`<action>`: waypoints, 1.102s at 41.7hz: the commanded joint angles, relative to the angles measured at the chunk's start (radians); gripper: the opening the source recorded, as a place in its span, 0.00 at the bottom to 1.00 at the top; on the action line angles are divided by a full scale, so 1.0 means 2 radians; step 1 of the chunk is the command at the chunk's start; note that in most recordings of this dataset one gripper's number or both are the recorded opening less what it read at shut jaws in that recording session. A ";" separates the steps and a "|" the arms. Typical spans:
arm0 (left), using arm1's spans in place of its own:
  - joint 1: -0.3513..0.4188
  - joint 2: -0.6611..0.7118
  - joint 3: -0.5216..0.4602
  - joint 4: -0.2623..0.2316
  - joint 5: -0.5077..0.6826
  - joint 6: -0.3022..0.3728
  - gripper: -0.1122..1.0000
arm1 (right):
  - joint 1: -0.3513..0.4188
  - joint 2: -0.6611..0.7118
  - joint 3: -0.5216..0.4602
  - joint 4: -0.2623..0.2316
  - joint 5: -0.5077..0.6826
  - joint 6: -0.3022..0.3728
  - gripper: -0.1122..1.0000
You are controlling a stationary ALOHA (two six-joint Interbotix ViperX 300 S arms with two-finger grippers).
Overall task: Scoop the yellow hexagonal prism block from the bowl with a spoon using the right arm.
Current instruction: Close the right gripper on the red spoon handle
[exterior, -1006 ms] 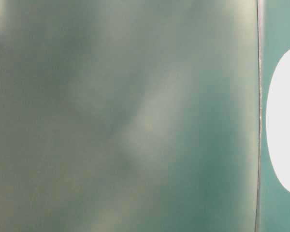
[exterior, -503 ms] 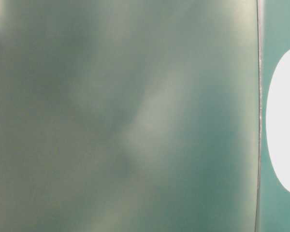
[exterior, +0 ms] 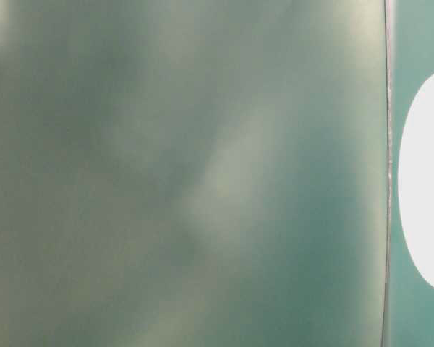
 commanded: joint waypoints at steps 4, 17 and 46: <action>0.000 0.005 -0.014 0.001 -0.002 -0.001 0.18 | 0.002 -0.005 -0.001 0.001 -0.011 -0.003 0.54; 0.000 0.004 -0.014 0.001 0.000 -0.001 0.18 | 0.002 0.003 -0.012 0.018 -0.013 -0.003 0.53; 0.000 0.004 -0.014 0.001 0.005 -0.001 0.18 | 0.002 0.003 -0.008 0.025 -0.009 -0.003 0.47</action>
